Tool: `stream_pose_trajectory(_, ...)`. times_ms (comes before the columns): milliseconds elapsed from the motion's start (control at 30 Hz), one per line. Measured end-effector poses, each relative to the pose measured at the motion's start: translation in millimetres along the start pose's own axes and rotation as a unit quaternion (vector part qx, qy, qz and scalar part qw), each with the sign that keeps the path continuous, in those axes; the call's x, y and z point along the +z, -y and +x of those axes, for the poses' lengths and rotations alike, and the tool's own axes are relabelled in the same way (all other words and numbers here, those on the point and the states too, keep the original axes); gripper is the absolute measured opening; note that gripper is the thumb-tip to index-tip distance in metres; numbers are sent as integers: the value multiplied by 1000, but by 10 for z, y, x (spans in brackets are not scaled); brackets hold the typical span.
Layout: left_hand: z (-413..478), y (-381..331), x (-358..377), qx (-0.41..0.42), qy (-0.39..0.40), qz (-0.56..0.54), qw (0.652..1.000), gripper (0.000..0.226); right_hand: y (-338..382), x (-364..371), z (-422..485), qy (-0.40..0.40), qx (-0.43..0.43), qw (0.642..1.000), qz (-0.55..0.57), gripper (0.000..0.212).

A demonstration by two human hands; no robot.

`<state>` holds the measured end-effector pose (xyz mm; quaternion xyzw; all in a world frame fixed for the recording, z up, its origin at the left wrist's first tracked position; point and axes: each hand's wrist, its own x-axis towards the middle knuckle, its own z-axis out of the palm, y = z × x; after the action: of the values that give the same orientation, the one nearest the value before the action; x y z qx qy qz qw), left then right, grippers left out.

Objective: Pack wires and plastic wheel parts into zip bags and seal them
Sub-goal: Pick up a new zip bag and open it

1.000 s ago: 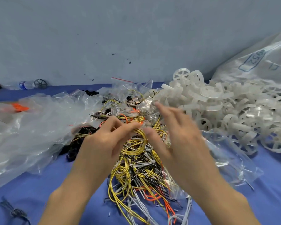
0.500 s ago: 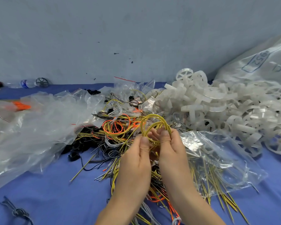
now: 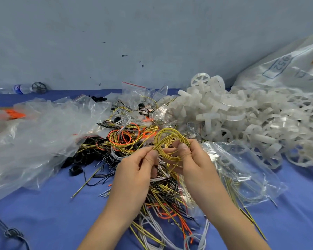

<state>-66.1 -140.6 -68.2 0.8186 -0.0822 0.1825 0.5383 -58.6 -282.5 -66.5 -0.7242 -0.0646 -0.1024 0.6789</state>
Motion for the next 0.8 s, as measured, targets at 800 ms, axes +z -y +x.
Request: stream_pose_trajectory(800, -3, -17, 86, 42, 88, 41, 994, 25, 14, -187, 12, 15, 8, 999, 48, 23)
